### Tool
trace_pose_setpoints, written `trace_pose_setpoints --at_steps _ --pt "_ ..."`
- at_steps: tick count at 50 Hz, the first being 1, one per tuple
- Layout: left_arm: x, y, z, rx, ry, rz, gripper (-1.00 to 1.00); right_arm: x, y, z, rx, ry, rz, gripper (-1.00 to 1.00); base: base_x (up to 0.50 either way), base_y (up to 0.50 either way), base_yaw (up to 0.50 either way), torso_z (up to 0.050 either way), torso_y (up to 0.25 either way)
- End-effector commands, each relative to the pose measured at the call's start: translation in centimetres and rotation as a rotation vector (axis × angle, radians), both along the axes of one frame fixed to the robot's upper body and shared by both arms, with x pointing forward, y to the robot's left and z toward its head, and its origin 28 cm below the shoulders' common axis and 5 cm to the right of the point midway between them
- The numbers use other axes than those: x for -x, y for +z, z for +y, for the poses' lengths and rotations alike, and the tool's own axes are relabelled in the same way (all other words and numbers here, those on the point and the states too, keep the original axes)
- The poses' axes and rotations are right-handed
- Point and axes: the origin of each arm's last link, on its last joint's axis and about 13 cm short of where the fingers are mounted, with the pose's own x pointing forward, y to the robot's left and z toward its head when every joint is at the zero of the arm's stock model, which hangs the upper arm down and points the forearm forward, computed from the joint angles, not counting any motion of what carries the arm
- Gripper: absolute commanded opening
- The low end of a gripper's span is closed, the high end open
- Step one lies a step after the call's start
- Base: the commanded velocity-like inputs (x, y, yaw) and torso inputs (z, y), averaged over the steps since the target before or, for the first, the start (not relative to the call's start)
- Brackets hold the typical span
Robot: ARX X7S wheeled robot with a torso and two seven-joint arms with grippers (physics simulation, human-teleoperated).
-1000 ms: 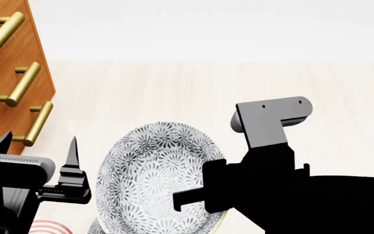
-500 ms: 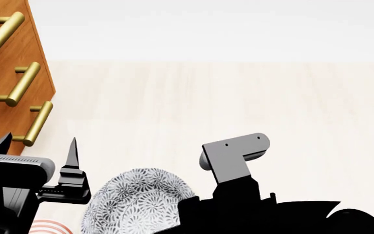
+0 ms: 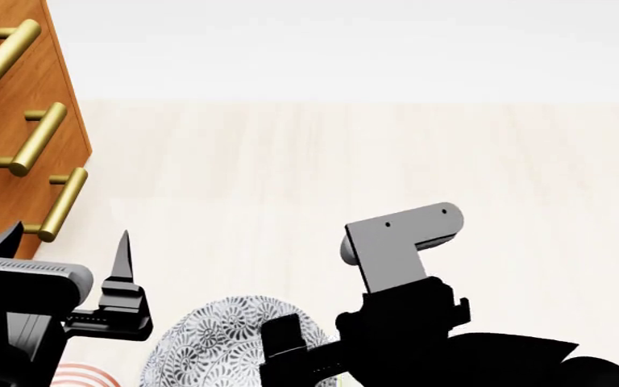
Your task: Stack the bowl at the front on the bowl in the middle.
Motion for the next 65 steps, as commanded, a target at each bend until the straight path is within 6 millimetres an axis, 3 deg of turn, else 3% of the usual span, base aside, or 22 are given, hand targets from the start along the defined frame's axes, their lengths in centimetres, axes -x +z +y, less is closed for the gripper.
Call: trace_pose_setpoints --at_steps 1,5,11,17,23,37,65 --pt "0.1 0.2 -0.1 0.008 -0.007 -0.009 1.00 1.4 2.7 -1.6 -0.007 -0.158 -0.371 1.00 0.00 0.00 0.00 0.000 0.000" --pt "0.2 0.4 -0.1 0.018 -0.015 -0.018 1.00 1.8 2.8 -2.1 -0.027 -0.213 -0.489 1.00 0.00 0.00 0.00 0.000 0.000" --pt "0.3 0.8 -0.1 0.045 -0.013 -0.065 1.00 2.0 1.8 -2.7 0.144 -0.418 -0.753 1.00 0.00 0.00 0.00 0.000 0.000" --pt "0.6 1.3 -0.1 0.075 -0.009 -0.115 1.00 2.5 0.2 -2.8 0.147 -0.446 -0.793 1.00 0.00 0.00 0.00 0.000 0.000" --pt "1.2 2.2 -0.2 0.103 0.006 -0.207 1.00 3.8 0.5 -2.0 0.197 -0.424 -1.005 1.00 0.00 0.00 0.00 0.000 0.000" --pt "5.0 5.8 -0.7 0.151 -0.052 -0.379 1.00 6.0 2.7 -1.1 0.141 -0.381 -1.105 1.00 0.00 0.00 0.00 0.000 0.000" --pt "5.1 6.3 -0.7 0.164 -0.052 -0.399 1.00 6.2 3.2 -0.7 0.134 -0.356 -1.132 1.00 0.00 0.00 0.00 0.000 0.000"
